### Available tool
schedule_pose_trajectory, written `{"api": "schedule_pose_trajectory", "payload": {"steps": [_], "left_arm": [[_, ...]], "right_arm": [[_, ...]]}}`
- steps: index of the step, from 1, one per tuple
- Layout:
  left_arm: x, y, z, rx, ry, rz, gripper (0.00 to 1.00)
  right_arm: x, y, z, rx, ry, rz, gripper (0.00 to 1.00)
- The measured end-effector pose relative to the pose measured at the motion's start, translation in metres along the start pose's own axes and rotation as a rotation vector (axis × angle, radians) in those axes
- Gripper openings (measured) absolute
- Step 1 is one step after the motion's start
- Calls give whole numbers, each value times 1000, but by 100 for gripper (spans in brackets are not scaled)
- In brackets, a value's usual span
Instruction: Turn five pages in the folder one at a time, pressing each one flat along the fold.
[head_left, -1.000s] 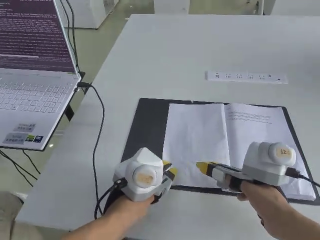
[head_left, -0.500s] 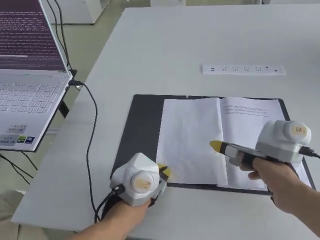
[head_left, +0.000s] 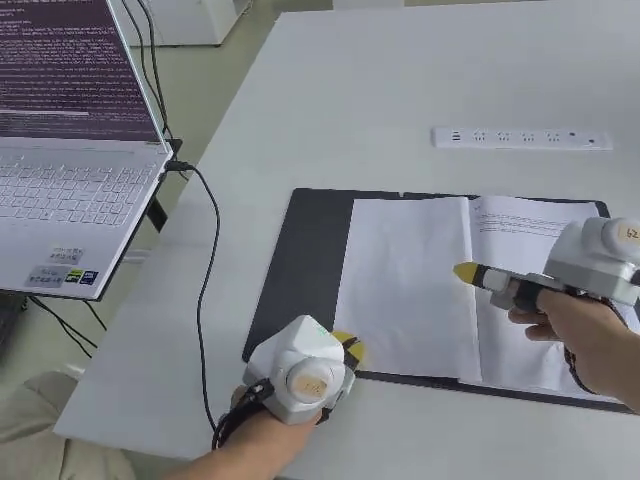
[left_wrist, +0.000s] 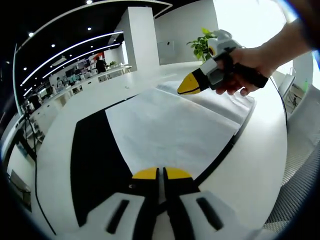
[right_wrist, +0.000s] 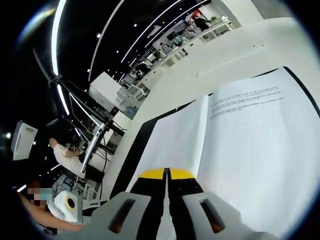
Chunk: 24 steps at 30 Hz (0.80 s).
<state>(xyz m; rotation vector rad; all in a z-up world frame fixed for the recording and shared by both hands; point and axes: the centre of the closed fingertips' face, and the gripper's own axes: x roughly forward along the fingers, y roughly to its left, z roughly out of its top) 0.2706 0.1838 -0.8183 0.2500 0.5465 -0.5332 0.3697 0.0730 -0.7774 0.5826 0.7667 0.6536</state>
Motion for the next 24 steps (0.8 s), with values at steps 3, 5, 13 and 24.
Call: {"api": "schedule_pose_trajectory", "payload": {"steps": [3,5,13,24], "left_arm": [[1,0,0,4,1,1,3],[1,0,0,6,3,2,3],[2,0,1,7,2,3,3],[4,0,2,11,-6,2,3]], "right_arm": [[2,-3,-4,9,22,-15,0],[7,-12,-3,32,24,-15,0],[25,-38,25,168,-38,-50,0],[52,-64,60,294,-103,-95,0]]}}
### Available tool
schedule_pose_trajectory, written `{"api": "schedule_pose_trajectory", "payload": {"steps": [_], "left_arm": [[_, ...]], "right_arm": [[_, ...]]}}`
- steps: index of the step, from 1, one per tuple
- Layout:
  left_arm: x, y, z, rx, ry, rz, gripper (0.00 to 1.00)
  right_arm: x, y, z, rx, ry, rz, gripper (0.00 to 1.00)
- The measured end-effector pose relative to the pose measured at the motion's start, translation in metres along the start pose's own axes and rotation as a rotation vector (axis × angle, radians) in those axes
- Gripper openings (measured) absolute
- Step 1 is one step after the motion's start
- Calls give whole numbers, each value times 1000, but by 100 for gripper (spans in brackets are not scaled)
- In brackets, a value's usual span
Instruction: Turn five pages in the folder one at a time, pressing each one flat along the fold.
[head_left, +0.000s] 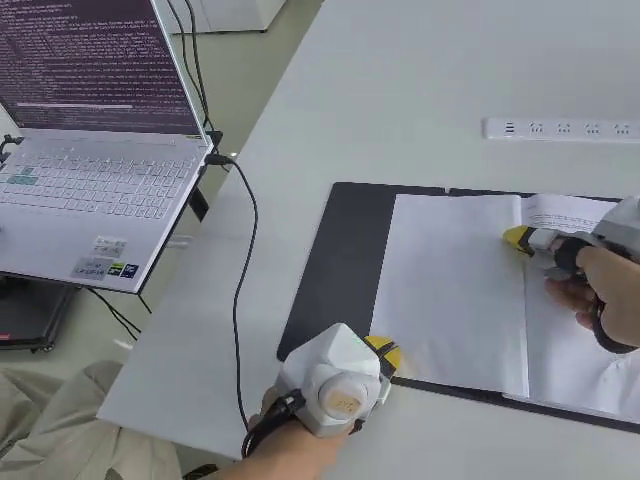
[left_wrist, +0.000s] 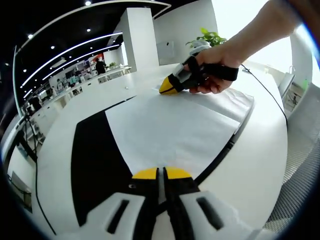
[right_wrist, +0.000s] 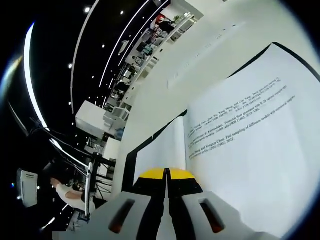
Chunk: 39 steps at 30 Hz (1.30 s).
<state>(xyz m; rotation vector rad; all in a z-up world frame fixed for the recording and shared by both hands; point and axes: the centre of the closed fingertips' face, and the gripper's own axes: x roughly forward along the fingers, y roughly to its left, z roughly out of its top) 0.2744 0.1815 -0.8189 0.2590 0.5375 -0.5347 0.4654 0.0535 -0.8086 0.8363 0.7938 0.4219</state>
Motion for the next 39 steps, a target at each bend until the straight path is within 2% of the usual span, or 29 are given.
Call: {"api": "schedule_pose_trajectory", "payload": {"steps": [7,13,18,23,27,29,35,38,39], "left_arm": [[1,1,1,-1,-4,-1,3],[1,1,0,3,-4,-1,3],[2,2,0,-3,-8,0,3],[1,2,0,-3,-5,0,3],[1,2,0,-2,-5,-1,3],[1,2,0,-1,-6,-2,3],[1,1,1,-5,-5,-2,3],[1,2,0,-46,-8,-3,3],[1,2,0,-40,-8,-4,3]], "right_arm": [[19,-2,24,31,-38,-23,0],[30,-7,40,123,-94,-33,0],[32,-5,44,158,-115,-25,0],[31,-3,43,151,-122,-11,0],[27,-2,32,146,-57,3,0],[20,0,21,125,-18,20,0],[1,0,-3,151,29,54,0],[-11,3,-10,159,13,68,0],[-15,2,-16,176,27,69,0]]}}
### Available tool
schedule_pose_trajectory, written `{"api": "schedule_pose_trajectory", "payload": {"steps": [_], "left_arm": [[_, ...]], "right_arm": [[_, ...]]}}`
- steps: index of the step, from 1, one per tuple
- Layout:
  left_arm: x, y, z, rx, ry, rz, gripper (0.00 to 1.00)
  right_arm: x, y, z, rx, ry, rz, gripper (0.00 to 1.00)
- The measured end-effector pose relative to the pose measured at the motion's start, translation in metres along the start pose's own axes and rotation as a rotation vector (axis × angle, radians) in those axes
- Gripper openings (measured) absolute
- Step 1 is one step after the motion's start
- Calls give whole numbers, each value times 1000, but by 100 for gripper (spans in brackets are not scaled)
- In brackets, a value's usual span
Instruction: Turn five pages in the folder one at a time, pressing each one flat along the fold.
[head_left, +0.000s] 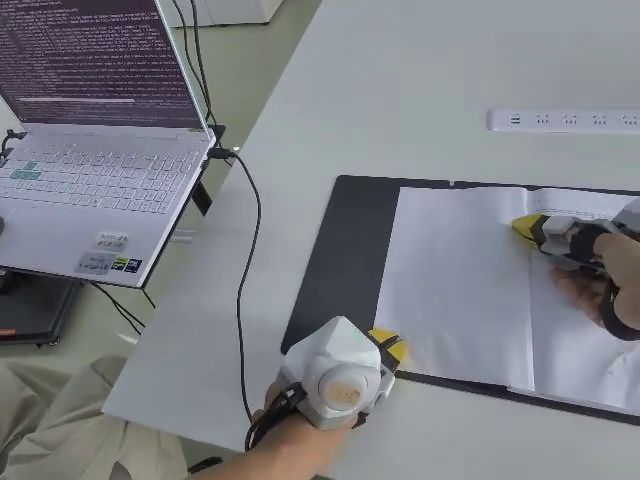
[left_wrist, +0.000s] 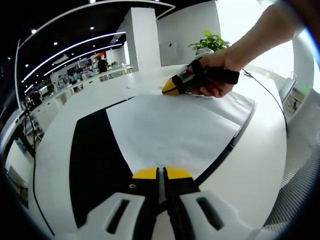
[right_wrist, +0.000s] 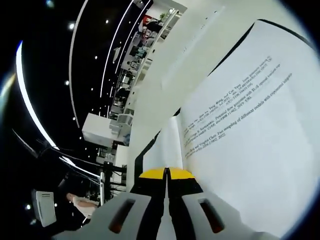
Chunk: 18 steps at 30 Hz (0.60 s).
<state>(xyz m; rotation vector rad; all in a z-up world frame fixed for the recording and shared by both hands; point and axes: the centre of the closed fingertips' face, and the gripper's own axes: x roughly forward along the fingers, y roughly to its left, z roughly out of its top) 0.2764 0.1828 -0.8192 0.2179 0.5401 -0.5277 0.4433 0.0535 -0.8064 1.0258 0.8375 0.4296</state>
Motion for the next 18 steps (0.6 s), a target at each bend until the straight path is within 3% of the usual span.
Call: {"api": "schedule_pose_trajectory", "payload": {"steps": [3,8,11,18], "left_arm": [[0,-1,0,8,2,2,3],[-1,-1,0,10,-5,6,3],[-1,-1,0,13,-7,5,3],[-1,-2,-1,17,-7,7,3]], "right_arm": [[-10,0,-14,-25,26,10,0],[-28,2,-30,-9,23,28,0],[-36,-1,-45,-21,82,26,0],[-59,-2,-79,-32,139,47,0]]}}
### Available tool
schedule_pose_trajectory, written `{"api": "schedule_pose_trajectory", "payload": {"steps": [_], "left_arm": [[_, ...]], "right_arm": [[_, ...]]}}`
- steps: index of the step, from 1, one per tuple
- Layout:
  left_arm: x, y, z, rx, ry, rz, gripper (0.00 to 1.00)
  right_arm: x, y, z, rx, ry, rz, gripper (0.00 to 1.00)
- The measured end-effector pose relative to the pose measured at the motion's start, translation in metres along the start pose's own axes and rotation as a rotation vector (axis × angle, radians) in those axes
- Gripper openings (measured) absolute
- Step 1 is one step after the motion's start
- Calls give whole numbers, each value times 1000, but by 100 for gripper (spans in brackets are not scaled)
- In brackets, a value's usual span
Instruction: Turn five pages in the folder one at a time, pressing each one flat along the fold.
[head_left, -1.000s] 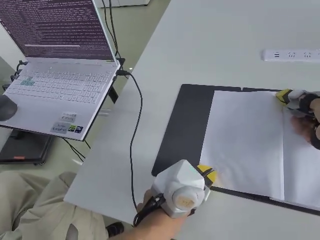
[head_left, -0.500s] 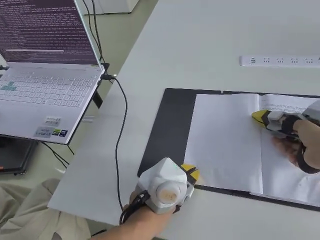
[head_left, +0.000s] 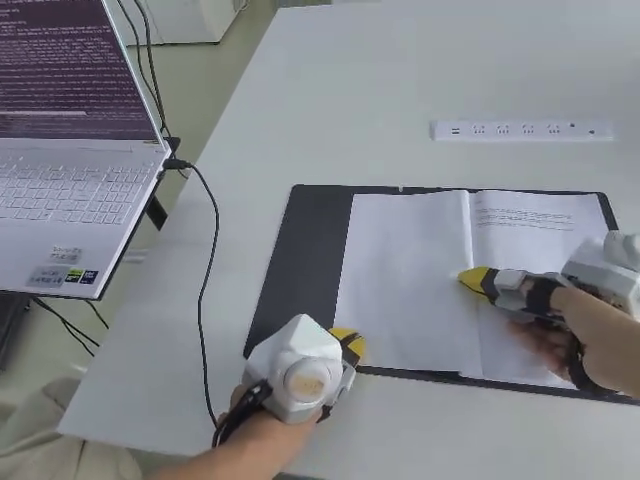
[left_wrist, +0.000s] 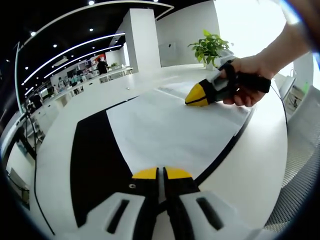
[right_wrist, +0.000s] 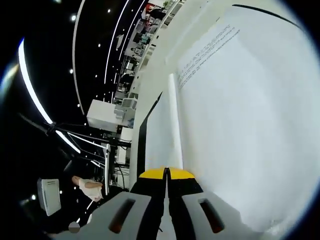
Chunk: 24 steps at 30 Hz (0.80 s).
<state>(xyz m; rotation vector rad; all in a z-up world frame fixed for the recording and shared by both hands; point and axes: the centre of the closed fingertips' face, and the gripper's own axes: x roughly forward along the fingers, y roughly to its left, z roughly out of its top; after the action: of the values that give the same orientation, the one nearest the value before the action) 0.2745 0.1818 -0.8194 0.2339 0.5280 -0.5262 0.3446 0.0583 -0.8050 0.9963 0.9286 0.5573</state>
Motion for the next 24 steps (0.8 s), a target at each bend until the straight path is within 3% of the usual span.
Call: {"api": "schedule_pose_trajectory", "payload": {"steps": [8,24], "left_arm": [[-2,-1,-1,6,-2,3,3],[-4,-1,-2,29,-3,8,2]], "right_arm": [[-20,-4,-41,-3,59,5,0],[-45,0,-100,31,137,31,0]]}}
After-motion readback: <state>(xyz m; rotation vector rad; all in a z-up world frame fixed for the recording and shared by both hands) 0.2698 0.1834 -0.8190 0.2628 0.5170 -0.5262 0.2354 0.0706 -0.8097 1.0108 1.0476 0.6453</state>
